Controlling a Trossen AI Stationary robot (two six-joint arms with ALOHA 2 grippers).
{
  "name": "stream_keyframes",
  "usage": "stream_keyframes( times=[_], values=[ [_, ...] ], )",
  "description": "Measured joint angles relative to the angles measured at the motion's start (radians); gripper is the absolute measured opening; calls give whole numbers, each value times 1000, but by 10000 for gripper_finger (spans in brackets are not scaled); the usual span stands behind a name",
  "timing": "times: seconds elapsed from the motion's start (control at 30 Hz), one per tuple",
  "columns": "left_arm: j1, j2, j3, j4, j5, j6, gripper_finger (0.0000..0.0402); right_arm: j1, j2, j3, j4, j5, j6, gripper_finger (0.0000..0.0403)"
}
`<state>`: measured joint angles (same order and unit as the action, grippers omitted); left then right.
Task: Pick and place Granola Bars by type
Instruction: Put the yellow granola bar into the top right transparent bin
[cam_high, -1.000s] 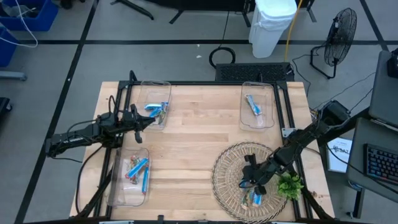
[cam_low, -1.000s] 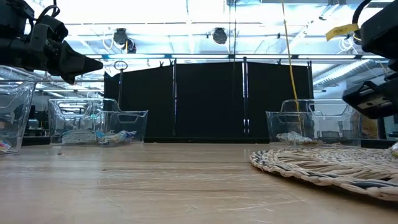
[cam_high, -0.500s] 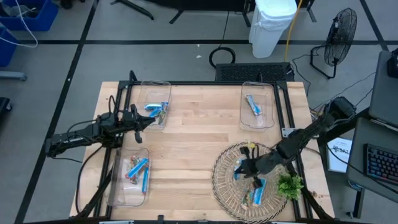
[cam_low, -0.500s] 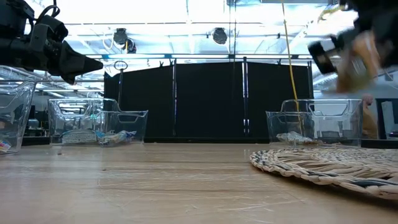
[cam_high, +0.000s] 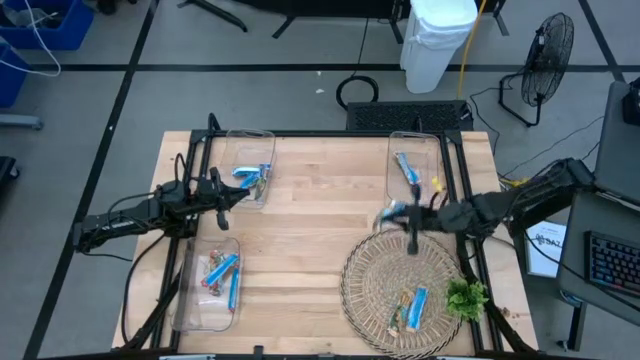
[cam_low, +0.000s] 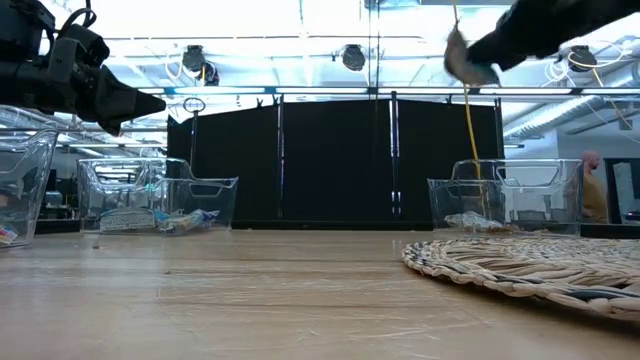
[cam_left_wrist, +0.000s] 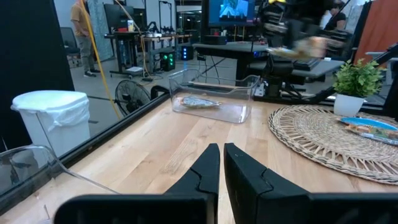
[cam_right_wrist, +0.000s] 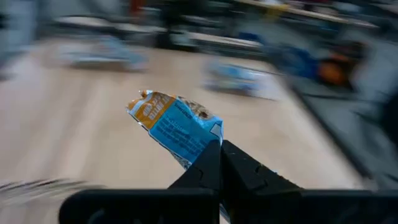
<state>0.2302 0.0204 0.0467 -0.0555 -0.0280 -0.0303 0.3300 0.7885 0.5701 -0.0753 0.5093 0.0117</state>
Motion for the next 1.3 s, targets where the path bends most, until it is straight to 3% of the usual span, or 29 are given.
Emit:
stream_keyframes(
  times=[0.23,0.4,0.63,0.77,1.03,1.3],
  values=[
    [0,0,0,0,0,0,31,-139,-56,0,-112,277,54,0],
    [0,0,0,0,0,0,31,-220,-49,0,-198,358,100,0],
    [0,0,0,0,0,0,31,-318,-45,0,-366,346,218,0],
    [0,0,0,0,0,0,31,-372,-45,0,-450,243,295,0],
    [0,0,0,0,0,0,31,-409,-41,0,-456,16,318,0],
    [0,0,0,0,0,0,31,-409,-41,0,-508,14,343,0]
  ],
)
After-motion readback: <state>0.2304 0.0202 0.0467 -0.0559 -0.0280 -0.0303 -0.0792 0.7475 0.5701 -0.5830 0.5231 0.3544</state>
